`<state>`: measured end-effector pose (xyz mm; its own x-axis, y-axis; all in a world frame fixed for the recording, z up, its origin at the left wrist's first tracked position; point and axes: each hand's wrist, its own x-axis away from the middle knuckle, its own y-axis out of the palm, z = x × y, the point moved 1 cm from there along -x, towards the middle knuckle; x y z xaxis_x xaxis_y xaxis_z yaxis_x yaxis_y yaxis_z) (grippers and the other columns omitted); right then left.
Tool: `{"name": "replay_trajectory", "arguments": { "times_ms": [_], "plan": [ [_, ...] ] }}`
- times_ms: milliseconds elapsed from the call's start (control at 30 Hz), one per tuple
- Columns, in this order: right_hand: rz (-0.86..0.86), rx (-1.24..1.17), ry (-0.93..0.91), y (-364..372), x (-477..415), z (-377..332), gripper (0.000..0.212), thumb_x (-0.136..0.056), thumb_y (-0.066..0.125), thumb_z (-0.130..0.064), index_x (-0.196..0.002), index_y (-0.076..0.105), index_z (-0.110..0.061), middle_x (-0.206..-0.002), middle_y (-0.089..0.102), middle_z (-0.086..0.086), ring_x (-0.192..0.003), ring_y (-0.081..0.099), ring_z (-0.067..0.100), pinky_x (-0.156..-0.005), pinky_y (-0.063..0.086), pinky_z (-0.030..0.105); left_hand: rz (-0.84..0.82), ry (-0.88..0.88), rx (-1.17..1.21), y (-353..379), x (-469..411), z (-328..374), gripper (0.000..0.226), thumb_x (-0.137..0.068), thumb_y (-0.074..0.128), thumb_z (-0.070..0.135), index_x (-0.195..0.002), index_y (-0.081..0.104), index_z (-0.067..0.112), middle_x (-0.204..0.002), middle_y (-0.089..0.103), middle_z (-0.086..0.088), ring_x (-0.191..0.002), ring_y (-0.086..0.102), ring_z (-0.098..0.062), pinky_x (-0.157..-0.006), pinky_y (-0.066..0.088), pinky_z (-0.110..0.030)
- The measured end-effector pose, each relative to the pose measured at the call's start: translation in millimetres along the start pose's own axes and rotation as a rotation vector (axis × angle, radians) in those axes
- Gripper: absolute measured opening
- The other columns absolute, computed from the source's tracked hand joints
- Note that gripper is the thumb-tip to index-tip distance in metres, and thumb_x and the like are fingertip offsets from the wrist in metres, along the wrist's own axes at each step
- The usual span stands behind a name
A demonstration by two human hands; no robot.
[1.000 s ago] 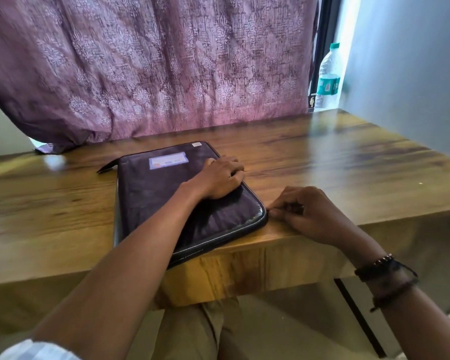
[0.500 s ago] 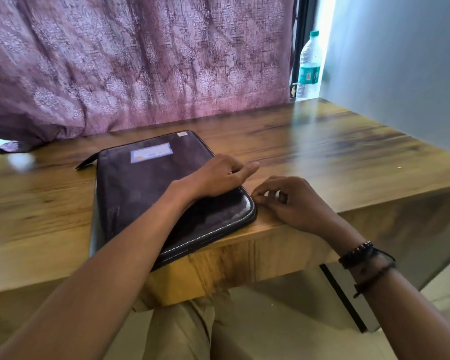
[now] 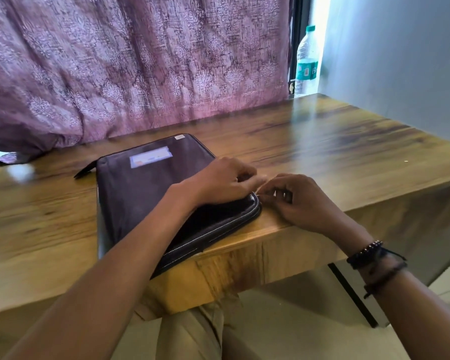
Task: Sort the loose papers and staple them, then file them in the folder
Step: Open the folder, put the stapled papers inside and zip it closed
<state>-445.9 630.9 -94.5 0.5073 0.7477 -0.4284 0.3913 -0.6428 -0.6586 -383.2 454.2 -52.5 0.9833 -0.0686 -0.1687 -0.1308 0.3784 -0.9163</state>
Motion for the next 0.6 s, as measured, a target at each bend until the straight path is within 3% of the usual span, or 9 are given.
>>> {"name": "replay_trajectory", "arguments": {
  "times_ms": [67, 167, 233, 333, 467, 600],
  "plan": [
    [0.014, 0.012, 0.011, 0.0, -0.6, 0.1, 0.006, -0.085, 0.069, -0.016, -0.088, 0.075, -0.019, -0.078, 0.062, -0.006, -0.068, 0.053, 0.004, -0.058, 0.04, 0.016, -0.103, 0.004, 0.004, -3.1, 16.8, 8.8, 0.049, -0.073, 0.056, 0.066, -0.092, 0.063, 0.021, -0.089, 0.062, 0.004, -0.086, 0.056, -0.013, -0.077, 0.046, -0.03],
    [0.028, -0.002, 0.023, 0.1, 0.9, -2.1, 0.008, -0.084, 0.072, -0.014, -0.086, 0.077, -0.02, -0.077, 0.065, -0.005, -0.065, 0.052, 0.002, -0.059, 0.039, 0.011, -0.207, -0.016, -0.02, -10.3, 37.9, 9.0, 0.065, -0.065, 0.075, 0.051, -0.12, 0.051, 0.026, -0.114, 0.051, 0.013, -0.107, 0.047, -0.007, -0.093, 0.039, -0.02],
    [0.031, -0.016, 0.052, 0.6, -1.9, -3.8, 0.008, -0.084, 0.072, -0.016, -0.085, 0.077, -0.022, -0.078, 0.067, -0.007, -0.062, 0.052, 0.003, -0.059, 0.04, 0.013, -0.185, 0.01, 0.032, -12.2, 40.7, 8.8, 0.064, -0.064, 0.073, 0.04, -0.122, 0.051, 0.024, -0.115, 0.053, 0.013, -0.107, 0.051, -0.006, -0.095, 0.042, -0.023],
    [0.081, 0.027, 0.126, 4.4, -11.6, -7.9, 0.005, -0.084, 0.071, -0.026, -0.085, 0.075, -0.029, -0.084, 0.07, -0.012, -0.064, 0.056, 0.008, -0.065, 0.05, 0.03, -0.166, 0.005, 0.141, -12.1, 39.1, 10.2, 0.06, -0.063, 0.067, 0.035, -0.12, 0.053, 0.023, -0.113, 0.059, 0.007, -0.107, 0.057, -0.01, -0.096, 0.047, -0.034],
    [0.121, 0.193, 0.173, 13.2, -15.4, -16.2, 0.007, -0.088, 0.065, -0.035, -0.091, 0.072, -0.036, -0.09, 0.063, -0.018, -0.074, 0.049, 0.004, -0.066, 0.04, 0.027, -0.14, -0.066, 0.249, -15.5, 39.4, 4.4, 0.064, -0.062, 0.069, 0.028, -0.122, 0.045, 0.024, -0.109, 0.059, 0.008, -0.101, 0.061, -0.009, -0.092, 0.047, -0.025],
    [0.012, -0.004, 0.029, 5.8, 0.7, -13.7, 0.006, -0.086, 0.071, -0.021, -0.088, 0.076, -0.023, -0.085, 0.068, -0.008, -0.069, 0.053, 0.006, -0.064, 0.042, 0.023, -0.121, -0.1, 0.335, -16.4, 37.4, 0.0, 0.064, -0.057, 0.068, 0.03, -0.118, 0.046, 0.026, -0.114, 0.06, 0.0, -0.101, 0.062, -0.011, -0.097, 0.04, -0.02]
  ]
}}
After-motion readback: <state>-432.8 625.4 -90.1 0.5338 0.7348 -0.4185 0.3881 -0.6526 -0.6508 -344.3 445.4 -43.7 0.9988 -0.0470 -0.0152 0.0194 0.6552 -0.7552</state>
